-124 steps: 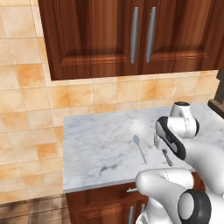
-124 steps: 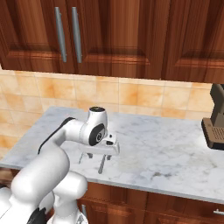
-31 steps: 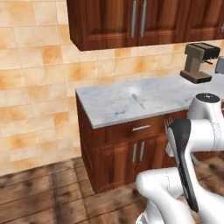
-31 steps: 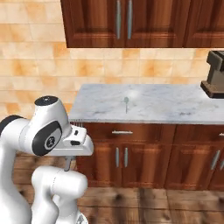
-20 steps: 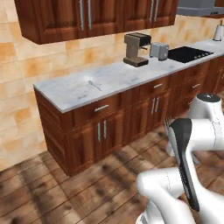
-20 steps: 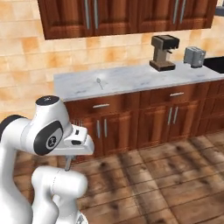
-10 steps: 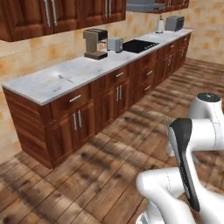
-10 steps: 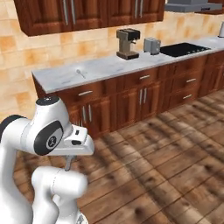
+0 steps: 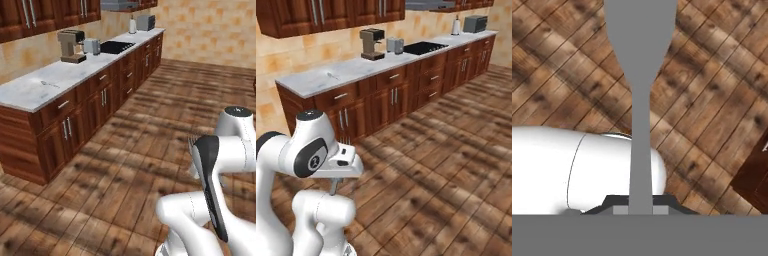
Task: Take the fork and place it on the left side of the plate. Then take the spoon and place it on the right side of the plate. Make sure they're directly next to the plate.
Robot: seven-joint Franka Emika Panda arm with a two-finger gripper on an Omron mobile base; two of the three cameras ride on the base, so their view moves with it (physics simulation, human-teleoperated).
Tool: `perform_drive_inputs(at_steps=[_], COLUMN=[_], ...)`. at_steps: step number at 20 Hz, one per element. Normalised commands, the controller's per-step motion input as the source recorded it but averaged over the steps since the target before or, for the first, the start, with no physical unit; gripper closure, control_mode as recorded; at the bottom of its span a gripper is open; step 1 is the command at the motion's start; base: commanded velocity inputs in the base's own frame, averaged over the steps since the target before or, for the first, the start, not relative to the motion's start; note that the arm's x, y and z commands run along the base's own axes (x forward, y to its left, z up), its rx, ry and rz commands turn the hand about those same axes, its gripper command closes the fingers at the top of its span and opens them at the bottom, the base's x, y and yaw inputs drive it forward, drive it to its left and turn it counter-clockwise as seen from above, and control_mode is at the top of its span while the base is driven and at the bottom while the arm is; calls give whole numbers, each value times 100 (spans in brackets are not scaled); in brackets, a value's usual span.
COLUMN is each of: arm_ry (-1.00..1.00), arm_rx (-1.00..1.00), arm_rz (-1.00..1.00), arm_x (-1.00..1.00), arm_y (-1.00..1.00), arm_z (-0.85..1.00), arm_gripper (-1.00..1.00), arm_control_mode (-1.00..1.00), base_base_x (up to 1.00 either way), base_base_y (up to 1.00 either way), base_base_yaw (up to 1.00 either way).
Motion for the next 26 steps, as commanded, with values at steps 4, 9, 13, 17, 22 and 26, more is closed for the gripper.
perform_drive_inputs(at_steps=[4, 9, 13, 17, 22, 26], arm_ry=[0, 0, 0, 0, 0, 0], arm_rx=[0, 0, 0, 0, 0, 0], arm_rz=[0, 0, 0, 0, 0, 0], arm_x=[0, 0, 0, 0, 0, 0], arm_y=[0, 0, 0, 0, 0, 0], arm_z=[0, 0, 0, 0, 0, 0], arm_gripper=[100, 100, 100, 100, 100, 100], arm_control_mode=[100, 100, 100, 100, 100, 100], base_base_x=[-100, -93, -71, -81, -22, 0], base_base_y=[-5, -44, -99, -100, -100, -100], base_base_yaw=[-31, -28, -17, -14, -8, -1])
